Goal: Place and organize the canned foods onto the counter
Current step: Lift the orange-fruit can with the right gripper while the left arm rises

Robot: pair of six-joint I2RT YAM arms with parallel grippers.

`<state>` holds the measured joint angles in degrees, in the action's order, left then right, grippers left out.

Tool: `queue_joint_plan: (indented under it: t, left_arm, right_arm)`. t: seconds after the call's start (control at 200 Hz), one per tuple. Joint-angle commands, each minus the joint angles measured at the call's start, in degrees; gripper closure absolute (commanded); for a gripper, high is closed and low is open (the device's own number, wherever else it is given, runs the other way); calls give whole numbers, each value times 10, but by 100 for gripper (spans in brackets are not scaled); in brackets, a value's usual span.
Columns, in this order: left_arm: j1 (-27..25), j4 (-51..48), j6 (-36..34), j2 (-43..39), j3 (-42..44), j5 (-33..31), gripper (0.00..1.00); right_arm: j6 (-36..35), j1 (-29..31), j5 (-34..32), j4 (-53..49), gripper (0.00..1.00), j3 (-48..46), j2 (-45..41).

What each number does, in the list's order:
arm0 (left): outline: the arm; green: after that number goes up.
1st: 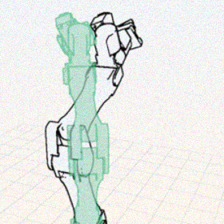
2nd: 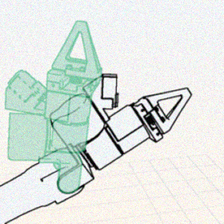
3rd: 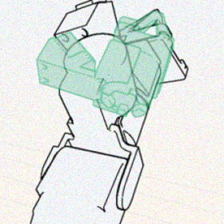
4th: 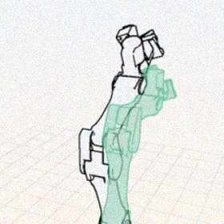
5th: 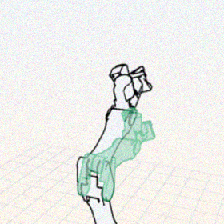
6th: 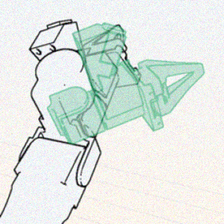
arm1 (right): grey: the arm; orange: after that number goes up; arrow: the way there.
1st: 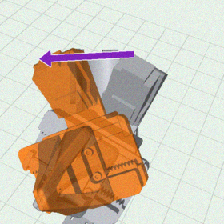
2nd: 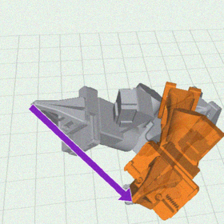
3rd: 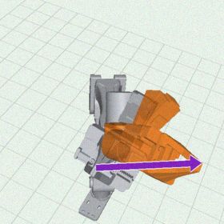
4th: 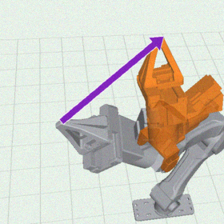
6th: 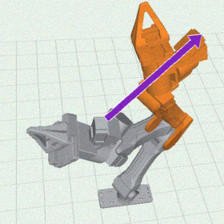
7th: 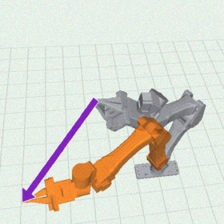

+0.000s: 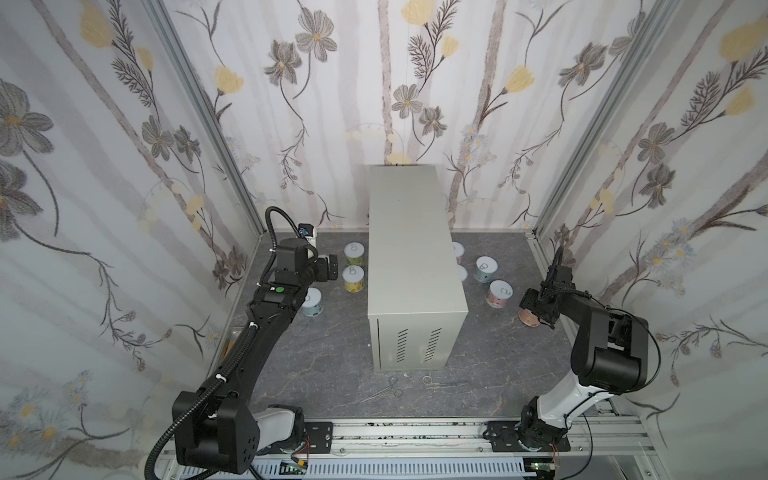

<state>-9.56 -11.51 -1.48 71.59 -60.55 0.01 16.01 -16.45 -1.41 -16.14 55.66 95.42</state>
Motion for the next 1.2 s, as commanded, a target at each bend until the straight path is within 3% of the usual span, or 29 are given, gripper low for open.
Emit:
queue_joint_plan:
  t: [0.0,0.115,0.34,0.599,0.799,1.024,1.194]
  left_arm:
    - [0,-6,-12,-7,-3,-1,0]
    - [0,-17,-19,-11,-9,9,0]
    - [-1,-20,-25,-39,-4,16,0]
    - [-2,6,-20,-72,27,26,0]
    - [-5,13,-19,-86,41,22,0]
    - [-6,35,-9,-106,57,-14,0]
    - [-7,41,-3,-104,62,-8,0]
  right_arm:
    - [-1,4,11,-29,60,30,-36]
    - [-28,14,24,-90,65,91,-94]
    - [-83,72,25,-199,65,286,-122]
    - [-118,215,1,-315,64,610,-28]
    - [-137,316,16,-360,62,803,66]
    - [-172,422,16,-375,61,837,85]
    - [-193,471,14,-401,61,837,71]
